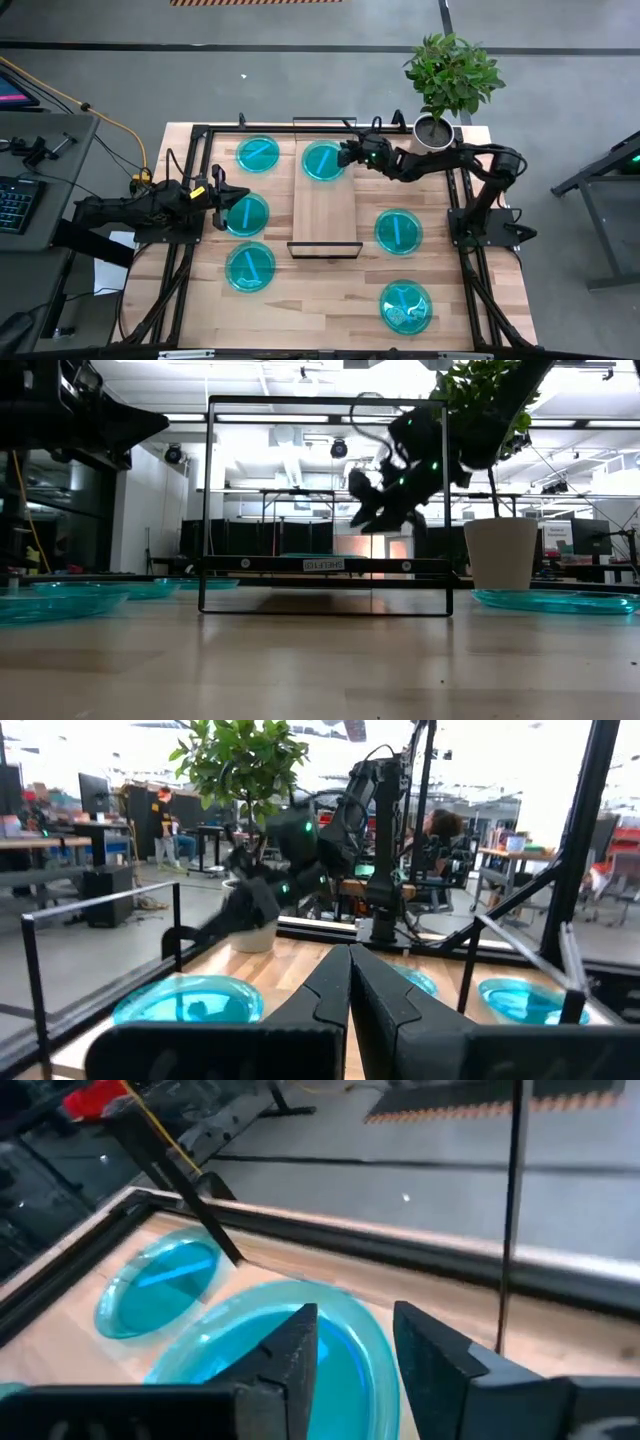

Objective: Place and stack plates onto a shelf
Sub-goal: Put the blue plate on the shelf

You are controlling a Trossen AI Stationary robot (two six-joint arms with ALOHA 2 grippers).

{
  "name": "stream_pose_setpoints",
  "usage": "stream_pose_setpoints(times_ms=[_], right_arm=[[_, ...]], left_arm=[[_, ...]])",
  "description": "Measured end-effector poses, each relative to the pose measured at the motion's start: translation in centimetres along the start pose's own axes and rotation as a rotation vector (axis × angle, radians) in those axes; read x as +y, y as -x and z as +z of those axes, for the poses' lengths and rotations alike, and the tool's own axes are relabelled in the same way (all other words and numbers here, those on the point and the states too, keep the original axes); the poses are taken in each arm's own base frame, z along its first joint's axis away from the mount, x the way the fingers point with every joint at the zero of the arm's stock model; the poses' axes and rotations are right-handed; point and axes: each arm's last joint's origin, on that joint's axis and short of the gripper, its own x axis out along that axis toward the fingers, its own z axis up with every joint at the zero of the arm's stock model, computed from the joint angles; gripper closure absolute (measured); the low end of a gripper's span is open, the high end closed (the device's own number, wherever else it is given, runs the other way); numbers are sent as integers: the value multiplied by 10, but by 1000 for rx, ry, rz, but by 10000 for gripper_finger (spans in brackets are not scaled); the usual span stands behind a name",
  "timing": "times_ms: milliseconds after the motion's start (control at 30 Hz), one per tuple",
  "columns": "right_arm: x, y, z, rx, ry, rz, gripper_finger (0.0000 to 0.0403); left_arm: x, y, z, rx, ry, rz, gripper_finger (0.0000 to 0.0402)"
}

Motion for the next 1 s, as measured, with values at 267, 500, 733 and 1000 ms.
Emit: stream_pose_setpoints(times_ms=[267, 500, 733, 1000], right_arm=[[18, 58, 26, 61, 248, 45, 278], [17, 124, -6, 9, 307, 229, 278], [2, 163, -34, -202, 273, 525, 278], [0, 168, -33, -284, 276, 554, 279]], left_arm=[[0, 0, 0, -1, 49, 0, 401], [0, 0, 0, -3, 80, 9, 401], [1, 0, 1, -18, 84, 48, 401], [2, 0, 1, -20, 71, 76, 401]])
